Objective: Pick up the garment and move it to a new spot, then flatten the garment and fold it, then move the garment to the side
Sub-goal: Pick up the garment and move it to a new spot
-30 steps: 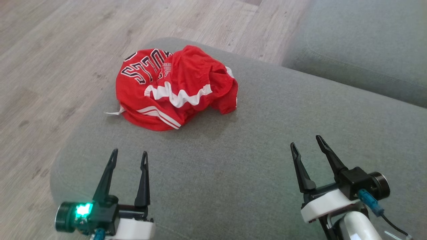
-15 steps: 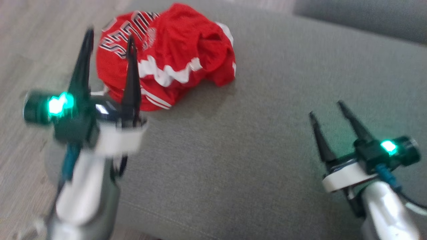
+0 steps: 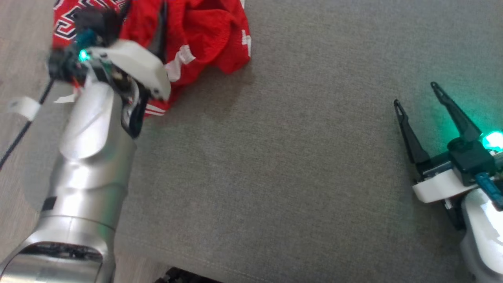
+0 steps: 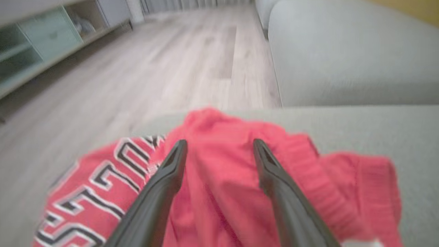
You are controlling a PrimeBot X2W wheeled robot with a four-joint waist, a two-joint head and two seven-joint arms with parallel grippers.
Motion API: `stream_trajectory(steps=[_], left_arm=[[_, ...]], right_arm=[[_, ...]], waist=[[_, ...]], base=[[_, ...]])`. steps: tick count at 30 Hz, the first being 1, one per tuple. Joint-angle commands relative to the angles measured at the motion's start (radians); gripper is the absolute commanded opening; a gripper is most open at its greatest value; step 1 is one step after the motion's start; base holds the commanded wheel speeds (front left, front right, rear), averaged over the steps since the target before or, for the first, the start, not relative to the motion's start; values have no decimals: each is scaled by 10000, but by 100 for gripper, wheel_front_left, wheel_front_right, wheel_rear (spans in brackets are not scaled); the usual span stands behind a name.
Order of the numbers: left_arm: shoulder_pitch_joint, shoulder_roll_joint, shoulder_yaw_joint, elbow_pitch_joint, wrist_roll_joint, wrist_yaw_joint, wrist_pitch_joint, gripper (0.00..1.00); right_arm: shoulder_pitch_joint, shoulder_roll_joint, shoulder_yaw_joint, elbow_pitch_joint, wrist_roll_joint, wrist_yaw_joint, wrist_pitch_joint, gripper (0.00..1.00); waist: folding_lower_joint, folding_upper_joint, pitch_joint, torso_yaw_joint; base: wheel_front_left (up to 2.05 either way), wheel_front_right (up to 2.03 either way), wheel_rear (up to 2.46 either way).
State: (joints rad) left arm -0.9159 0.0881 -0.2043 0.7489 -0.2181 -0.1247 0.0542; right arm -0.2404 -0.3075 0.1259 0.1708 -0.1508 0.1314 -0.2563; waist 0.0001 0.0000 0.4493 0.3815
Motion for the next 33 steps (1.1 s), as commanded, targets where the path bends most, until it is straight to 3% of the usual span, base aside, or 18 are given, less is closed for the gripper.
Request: stream_trajectory(steps=[1,5,6,7,14,20,25,27,33], left_arm=[[-280,436,126,103,-183,-37,208,100],[-430,471,-587,1147,-437,-54,617,100],[-481,530,-767,1219,-453,-55,442,40],[-542,576,-893,1243,-494,-55,168,0],[-1150,1248,-1724,975,-448,-57,-1443,0],[-1709,1918,-2526,-199,-801,-58,-1539,0],[-2131,2501,-3315,-1826,-1425,-58,-923,0],[-2357,2776,-3796,-3161,-2139,-59,-330,0],[-2329,2737,-4072,-4454,-3466,-59,419,0]], right_arm=[[-31,-190,163,-278,-42,-7,-55,100],[-45,-347,67,-397,-48,-7,-55,100],[-55,-367,53,-416,-49,-7,-55,100],[-63,-380,47,-420,-49,-7,-55,100],[-78,139,293,-161,-14,-7,-55,100],[-55,1057,607,93,90,-7,-55,100],[104,1782,734,228,211,-7,-55,100],[342,2153,773,228,326,-7,-55,100],[628,2462,953,76,605,-7,-55,100]], waist=[[-1,0,155,-104],[-1,0,248,-136],[-1,0,258,-140],[-1,0,252,-141],[-1,0,-633,-494],[-1,0,-1975,-1539],[-1,0,-2898,-2840],[-1,0,-3353,-3953],[-1,0,-3460,-5618]], base=[[0,0,0],[0,0,0],[0,0,0],[0,0,0],[0,0,0],[0,0,0],[0,0,0],[0,0,0],[0,0,0]])
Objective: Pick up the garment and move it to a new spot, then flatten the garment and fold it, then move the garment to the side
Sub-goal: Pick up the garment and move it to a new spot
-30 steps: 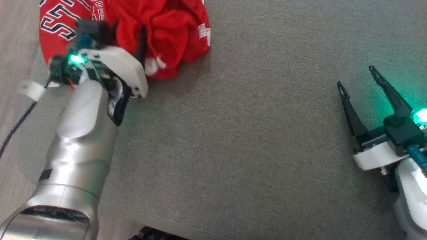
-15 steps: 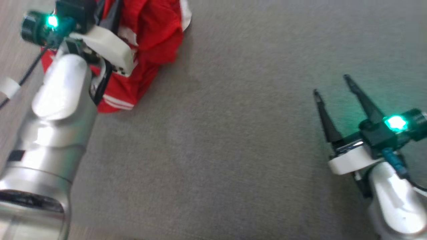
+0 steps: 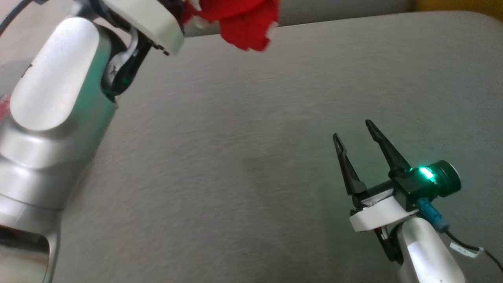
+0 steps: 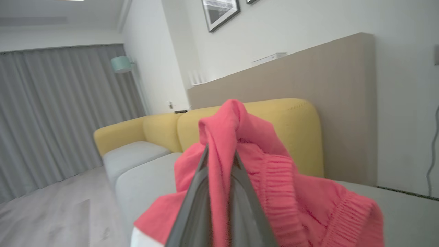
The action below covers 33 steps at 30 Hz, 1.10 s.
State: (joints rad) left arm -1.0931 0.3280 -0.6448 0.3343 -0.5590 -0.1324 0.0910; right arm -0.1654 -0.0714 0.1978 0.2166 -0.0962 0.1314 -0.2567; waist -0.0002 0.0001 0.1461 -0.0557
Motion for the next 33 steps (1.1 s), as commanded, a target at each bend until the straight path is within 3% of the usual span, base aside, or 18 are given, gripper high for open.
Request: stream_trajectory(steps=[1,6,10,12,13,19,20,23,29,33], left_arm=[[-475,298,279,-424,-229,18,139,0],[417,-86,-172,-591,-699,24,139,0],[1460,-207,-858,186,-219,121,-429,0],[2017,-331,-1004,897,-113,279,-922,73],[2252,-365,-1045,1302,17,445,-1260,100],[3485,-872,-875,3257,440,1685,-3264,100],[4464,-1183,-168,2789,748,2511,-3515,100],[5751,-1331,876,1144,1333,3077,-3522,100],[8166,-1844,2425,-1227,2370,3343,-3525,100],[9779,-2269,3294,-2677,3085,2974,-3526,100]], right_arm=[[-101,128,246,-426,108,-7,-51,100],[-118,196,310,-585,324,-7,-51,100],[-356,207,339,-669,740,-7,-51,100],[-482,208,354,-697,926,-7,-51,100],[-531,209,363,-703,992,-7,-51,100],[-548,210,130,-654,1131,-7,-51,100],[-355,211,-179,-575,1319,-7,-51,100],[-209,211,-448,-513,1596,-7,-51,100],[189,211,-742,-284,1468,-7,-51,100],[672,211,-982,-121,1310,-7,-51,100]], waist=[[2,-1,-363,-1488],[2,-1,254,-2473],[2,-1,873,-2972],[2,-1,1165,-3113],[2,-1,1280,-3148],[2,-1,1510,-2782],[2,-1,1217,-2054],[2,-1,862,-1432],[2,-1,110,-380],[2,-1,-504,292]], base=[[0,0,0],[0,0,0],[0,0,0],[0,0,0],[0,0,0],[0,0,0],[0,0,0],[0,0,0],[0,0,0],[0,0,0]])
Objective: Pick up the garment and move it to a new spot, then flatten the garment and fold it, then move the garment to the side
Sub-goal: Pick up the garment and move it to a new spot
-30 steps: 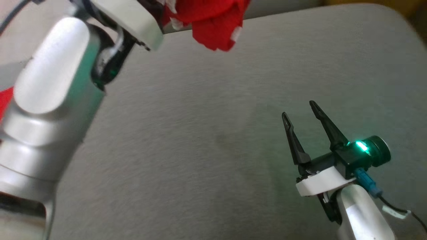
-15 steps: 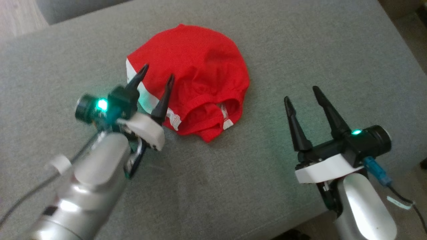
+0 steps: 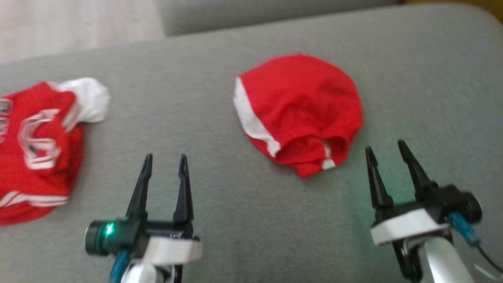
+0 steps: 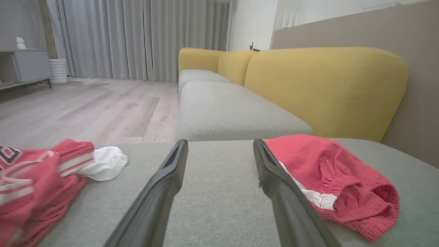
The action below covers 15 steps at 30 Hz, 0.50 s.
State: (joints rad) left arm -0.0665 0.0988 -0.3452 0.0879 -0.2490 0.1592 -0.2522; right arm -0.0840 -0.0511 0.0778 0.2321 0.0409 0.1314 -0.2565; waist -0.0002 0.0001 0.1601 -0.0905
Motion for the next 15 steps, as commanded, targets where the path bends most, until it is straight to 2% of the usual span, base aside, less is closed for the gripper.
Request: stream_trajectory(steps=[1,5,9,15], left_arm=[[-167,-57,463,-524,170,-52,-94,100],[1043,-299,1037,-1103,587,-393,-94,100],[1666,-434,1471,-1170,730,-473,-94,100],[1851,-479,1542,-1089,1162,-449,-94,100]], right_arm=[[-10,8,130,-264,-81,-7,-53,100],[479,8,170,-290,-250,-7,-53,100],[843,8,261,-322,-320,-7,-53,100],[1150,8,346,-269,-388,-7,-53,100]], waist=[[2,-1,-795,796],[2,-1,-1293,1129],[2,-1,-1532,1277],[2,-1,-1709,1361]], base=[[0,0,0],[0,0,0],[0,0,0],[0,0,0]])
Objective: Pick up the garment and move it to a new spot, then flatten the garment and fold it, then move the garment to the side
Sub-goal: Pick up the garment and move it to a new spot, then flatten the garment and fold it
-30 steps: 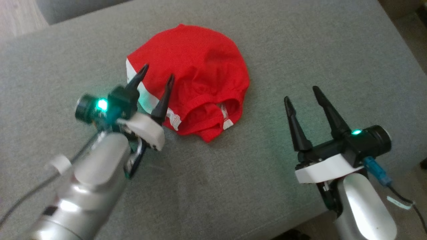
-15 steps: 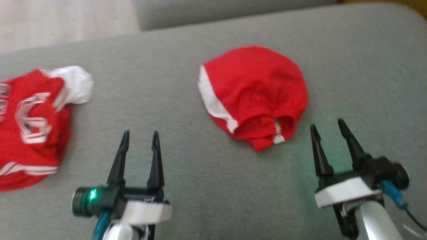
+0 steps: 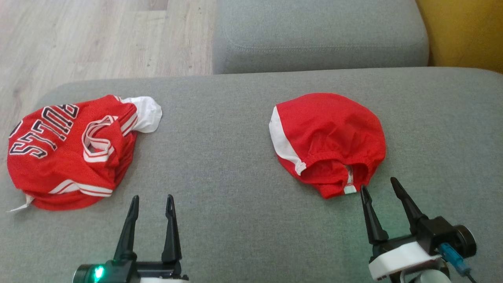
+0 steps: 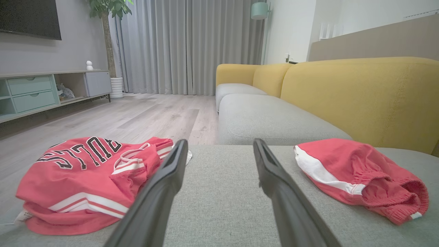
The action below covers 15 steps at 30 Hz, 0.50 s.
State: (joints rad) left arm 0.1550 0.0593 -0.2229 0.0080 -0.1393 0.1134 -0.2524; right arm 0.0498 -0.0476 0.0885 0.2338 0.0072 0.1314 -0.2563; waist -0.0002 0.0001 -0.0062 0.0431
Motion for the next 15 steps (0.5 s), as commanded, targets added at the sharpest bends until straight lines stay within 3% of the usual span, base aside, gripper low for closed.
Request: stream_trajectory(steps=[1,15], left_arm=[[-350,-86,302,-257,97,29,-93,100],[-296,-90,312,17,344,65,-93,100]], right_arm=[[-169,-26,252,-280,-48,-7,-55,100],[-160,-26,72,-304,68,-7,-55,100]], waist=[[2,-1,-63,21],[2,-1,-87,-170]], base=[[0,0,0],[0,0,0]])
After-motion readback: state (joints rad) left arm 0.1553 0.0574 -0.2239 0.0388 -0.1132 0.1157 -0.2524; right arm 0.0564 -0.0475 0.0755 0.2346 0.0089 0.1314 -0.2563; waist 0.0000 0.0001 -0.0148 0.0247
